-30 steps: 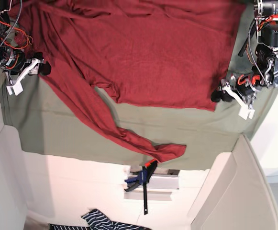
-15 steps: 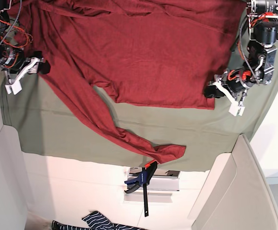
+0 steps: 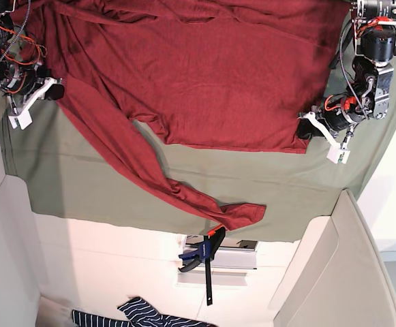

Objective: Fold the T-shirt properly
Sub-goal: 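Grasp the shirt side edge with the left gripper and pull it outward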

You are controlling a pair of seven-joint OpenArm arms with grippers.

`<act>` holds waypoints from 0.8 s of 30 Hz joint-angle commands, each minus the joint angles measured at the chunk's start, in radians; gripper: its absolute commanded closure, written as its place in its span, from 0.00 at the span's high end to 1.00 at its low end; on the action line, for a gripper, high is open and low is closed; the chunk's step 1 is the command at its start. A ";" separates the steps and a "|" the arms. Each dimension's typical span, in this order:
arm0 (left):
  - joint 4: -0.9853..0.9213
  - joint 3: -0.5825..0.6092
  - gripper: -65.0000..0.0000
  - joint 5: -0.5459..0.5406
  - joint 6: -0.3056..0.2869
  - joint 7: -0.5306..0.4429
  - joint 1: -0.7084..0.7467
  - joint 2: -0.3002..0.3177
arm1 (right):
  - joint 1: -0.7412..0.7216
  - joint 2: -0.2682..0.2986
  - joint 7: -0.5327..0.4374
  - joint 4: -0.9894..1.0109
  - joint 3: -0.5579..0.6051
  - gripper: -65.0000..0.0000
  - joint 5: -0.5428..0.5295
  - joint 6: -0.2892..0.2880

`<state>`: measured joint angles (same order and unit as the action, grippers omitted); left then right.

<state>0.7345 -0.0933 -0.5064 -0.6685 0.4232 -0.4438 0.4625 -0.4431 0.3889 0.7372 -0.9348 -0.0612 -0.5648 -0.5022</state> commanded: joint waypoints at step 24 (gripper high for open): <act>0.618 -0.005 0.00 0.041 -0.030 -0.027 0.346 0.188 | 0.069 0.174 0.045 -0.273 -0.005 0.00 -0.046 -0.023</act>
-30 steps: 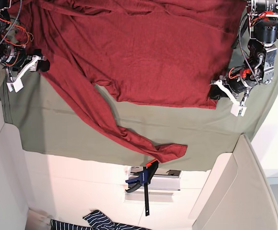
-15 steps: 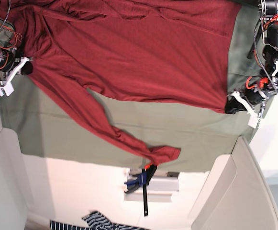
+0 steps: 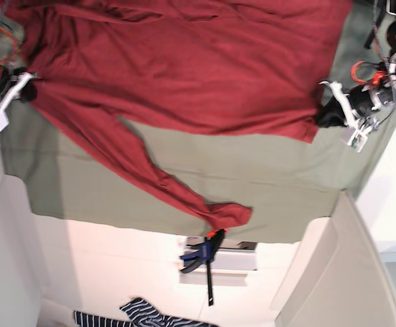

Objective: Fold the T-shirt properly
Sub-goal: 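Grasp the shirt side edge with the left gripper and pull it outward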

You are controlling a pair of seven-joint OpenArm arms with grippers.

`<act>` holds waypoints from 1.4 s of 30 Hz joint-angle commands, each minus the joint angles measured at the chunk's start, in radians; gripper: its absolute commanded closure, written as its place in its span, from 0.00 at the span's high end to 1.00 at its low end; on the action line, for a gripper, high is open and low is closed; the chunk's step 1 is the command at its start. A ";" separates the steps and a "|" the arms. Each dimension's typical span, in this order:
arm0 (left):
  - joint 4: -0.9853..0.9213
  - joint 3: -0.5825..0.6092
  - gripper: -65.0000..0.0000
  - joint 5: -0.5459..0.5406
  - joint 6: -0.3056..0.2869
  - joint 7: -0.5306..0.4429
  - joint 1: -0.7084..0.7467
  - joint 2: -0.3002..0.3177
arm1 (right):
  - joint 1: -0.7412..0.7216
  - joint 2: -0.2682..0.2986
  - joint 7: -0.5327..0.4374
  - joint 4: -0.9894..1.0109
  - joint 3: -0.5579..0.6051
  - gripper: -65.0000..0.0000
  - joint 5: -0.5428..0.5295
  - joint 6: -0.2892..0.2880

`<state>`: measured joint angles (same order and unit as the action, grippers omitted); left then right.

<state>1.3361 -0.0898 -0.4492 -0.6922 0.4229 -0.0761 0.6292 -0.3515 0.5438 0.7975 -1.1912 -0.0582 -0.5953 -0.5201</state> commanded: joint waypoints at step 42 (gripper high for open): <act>0.641 -0.359 0.00 0.108 -0.006 0.016 0.512 0.013 | 0.131 0.057 -0.004 -0.103 -0.140 0.00 -0.016 -0.019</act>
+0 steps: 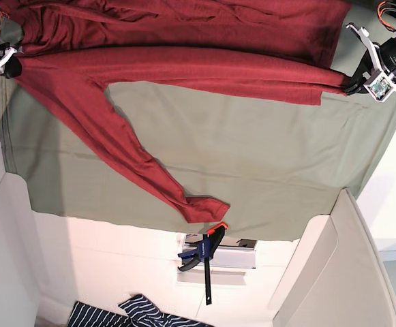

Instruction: Fold the T-shirt properly

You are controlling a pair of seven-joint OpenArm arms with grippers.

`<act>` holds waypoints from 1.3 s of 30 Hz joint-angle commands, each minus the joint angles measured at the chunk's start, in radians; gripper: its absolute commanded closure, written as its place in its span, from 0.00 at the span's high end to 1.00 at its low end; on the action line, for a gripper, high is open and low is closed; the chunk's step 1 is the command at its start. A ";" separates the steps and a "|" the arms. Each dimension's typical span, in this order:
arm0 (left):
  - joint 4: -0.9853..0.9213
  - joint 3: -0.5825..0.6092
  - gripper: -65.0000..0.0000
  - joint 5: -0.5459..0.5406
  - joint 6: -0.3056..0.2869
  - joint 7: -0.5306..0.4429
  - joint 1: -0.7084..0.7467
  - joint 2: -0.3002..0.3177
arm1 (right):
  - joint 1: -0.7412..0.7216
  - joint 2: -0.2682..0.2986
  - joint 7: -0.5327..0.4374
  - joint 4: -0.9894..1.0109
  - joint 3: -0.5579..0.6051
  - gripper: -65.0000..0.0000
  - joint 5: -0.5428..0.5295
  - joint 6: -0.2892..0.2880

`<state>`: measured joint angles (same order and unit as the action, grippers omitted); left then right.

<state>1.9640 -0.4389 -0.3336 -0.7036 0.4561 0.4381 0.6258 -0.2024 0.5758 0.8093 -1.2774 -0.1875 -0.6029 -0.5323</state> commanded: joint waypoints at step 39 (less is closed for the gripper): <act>-0.064 0.027 0.36 -0.232 0.005 -0.008 0.048 -0.005 | -0.327 -0.196 -0.198 0.065 -0.118 0.38 0.140 0.013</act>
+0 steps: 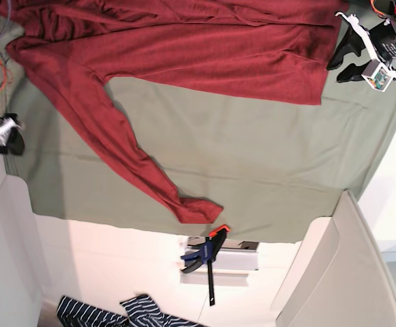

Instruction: Fold the T-shirt properly

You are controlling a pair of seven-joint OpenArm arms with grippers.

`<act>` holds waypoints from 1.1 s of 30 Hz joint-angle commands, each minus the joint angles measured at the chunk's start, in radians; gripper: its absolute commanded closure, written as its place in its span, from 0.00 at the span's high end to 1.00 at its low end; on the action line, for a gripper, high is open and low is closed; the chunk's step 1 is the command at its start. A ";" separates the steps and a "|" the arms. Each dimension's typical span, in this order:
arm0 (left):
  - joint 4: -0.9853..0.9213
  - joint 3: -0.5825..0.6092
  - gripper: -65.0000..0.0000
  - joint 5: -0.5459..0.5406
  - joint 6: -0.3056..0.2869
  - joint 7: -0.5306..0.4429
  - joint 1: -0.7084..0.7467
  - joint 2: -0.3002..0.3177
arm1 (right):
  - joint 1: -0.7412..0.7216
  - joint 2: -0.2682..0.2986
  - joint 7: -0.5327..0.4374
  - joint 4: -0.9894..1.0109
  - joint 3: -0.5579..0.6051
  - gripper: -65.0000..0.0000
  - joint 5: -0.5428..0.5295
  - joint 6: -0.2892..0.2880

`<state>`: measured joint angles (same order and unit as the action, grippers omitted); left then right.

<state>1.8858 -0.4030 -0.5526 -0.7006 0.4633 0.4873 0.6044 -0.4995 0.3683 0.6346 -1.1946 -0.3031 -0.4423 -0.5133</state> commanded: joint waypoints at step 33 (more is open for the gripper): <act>0.014 0.110 0.36 -0.012 0.002 0.015 -0.003 0.016 | -0.251 -0.245 -0.212 0.573 0.264 0.04 0.326 0.014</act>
<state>1.8858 -0.2832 -0.5510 -0.7006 0.5007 0.4892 0.6041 -0.7193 0.1192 0.4320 -0.6044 -0.0387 -0.1062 -0.4828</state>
